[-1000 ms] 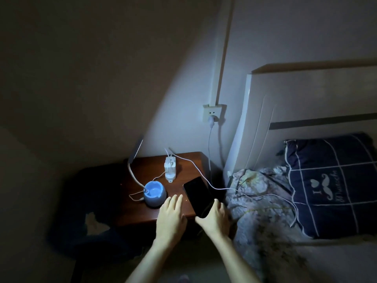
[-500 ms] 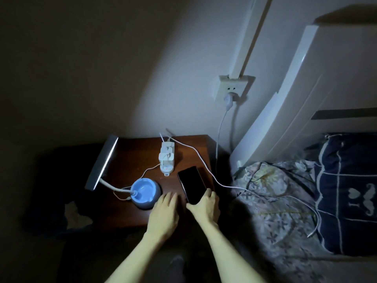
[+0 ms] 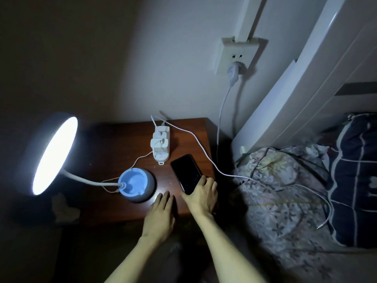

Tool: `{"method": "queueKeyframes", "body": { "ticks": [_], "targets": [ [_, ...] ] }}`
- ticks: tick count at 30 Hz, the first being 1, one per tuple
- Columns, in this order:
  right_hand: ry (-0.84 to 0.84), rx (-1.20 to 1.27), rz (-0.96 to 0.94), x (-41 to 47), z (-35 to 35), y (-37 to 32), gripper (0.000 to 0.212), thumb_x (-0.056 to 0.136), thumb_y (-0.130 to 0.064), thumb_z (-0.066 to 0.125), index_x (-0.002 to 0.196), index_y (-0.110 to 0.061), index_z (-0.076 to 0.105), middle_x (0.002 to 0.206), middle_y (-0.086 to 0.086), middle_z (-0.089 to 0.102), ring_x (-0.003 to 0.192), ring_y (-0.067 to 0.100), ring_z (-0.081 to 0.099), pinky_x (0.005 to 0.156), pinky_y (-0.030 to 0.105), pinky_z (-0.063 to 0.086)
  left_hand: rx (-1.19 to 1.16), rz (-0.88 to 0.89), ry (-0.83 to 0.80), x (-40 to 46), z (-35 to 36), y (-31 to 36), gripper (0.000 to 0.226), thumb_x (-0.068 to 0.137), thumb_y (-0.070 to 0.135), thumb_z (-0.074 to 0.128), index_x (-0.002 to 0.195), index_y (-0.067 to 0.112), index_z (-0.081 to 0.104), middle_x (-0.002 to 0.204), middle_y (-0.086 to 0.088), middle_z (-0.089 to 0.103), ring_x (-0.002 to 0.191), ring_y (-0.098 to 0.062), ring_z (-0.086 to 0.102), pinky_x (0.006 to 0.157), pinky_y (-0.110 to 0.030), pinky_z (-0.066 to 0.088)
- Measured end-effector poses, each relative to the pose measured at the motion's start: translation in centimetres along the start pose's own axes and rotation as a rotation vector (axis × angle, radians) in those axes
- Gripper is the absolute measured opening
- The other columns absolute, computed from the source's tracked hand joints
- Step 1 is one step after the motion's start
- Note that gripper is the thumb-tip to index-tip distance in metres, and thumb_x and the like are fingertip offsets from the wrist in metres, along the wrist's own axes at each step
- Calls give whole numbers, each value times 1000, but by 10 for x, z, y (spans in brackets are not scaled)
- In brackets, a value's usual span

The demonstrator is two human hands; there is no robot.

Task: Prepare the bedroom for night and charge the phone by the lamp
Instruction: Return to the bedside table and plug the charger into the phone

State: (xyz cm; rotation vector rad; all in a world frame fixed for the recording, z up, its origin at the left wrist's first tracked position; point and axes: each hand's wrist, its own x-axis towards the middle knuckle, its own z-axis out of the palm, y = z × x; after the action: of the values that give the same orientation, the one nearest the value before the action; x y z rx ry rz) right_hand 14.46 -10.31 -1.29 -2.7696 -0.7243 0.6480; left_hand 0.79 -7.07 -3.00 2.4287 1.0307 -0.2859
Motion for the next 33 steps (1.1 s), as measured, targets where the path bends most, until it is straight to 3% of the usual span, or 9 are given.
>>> {"method": "queueKeyframes", "body": {
  "ticks": [2,5,7,10,13,16,19,27,33],
  "targets": [
    [50,-15,-61,6,-1,-6,82,34,-50,85,94,1,61,85,15,61,81,32,57,65,35,51,21,-11,10,-2,5,-1,63,75,10,63,133,2,41,141,-19,40,131,-37,34,101,-46,37],
    [96,-37,-86,14,-1,-10,84,34,-52,85,95,0,62,86,15,61,82,30,58,62,34,51,46,-16,-9,-1,11,-3,67,62,11,75,124,0,52,132,-20,51,121,-39,47,89,-47,47],
    [76,-30,-102,14,0,-7,86,37,-52,84,100,1,61,90,15,61,84,31,58,65,35,51,42,-23,8,-1,9,0,65,68,12,71,127,0,48,137,-20,45,126,-38,41,94,-48,44],
    [26,23,-183,16,2,3,86,61,-51,76,123,1,48,115,18,55,105,34,50,84,40,45,26,-23,-3,-2,3,4,62,82,15,57,138,4,32,149,-15,27,138,-32,21,108,-42,29],
    [-15,97,-312,21,0,21,72,83,-44,58,138,-5,32,136,15,42,123,31,37,100,39,35,29,-34,-17,-3,-2,7,63,88,20,49,143,10,21,153,-10,16,141,-26,11,112,-36,20],
    [-57,204,-397,19,-6,45,55,92,-30,48,140,-9,29,143,13,37,131,26,33,106,35,31,16,-43,12,-2,-6,11,62,84,16,56,140,8,30,148,-14,28,137,-30,23,109,-39,27],
    [37,231,-401,15,-11,79,47,89,-20,45,133,-4,41,134,16,48,125,28,43,103,32,35,13,22,84,5,-10,24,64,69,4,69,129,2,46,134,-20,49,125,-38,43,96,-46,43],
    [214,207,-132,35,-37,199,40,80,-5,58,120,0,54,120,23,58,112,35,54,92,38,46,-24,206,181,44,-22,103,57,69,2,65,124,1,52,131,-20,51,122,-38,46,91,-48,46],
    [360,257,297,64,-84,284,37,77,3,55,114,10,53,115,33,56,108,43,50,93,46,40,-4,288,144,54,-16,127,55,68,1,64,122,0,53,130,-21,52,120,-37,47,93,-48,47]
  ]
}}
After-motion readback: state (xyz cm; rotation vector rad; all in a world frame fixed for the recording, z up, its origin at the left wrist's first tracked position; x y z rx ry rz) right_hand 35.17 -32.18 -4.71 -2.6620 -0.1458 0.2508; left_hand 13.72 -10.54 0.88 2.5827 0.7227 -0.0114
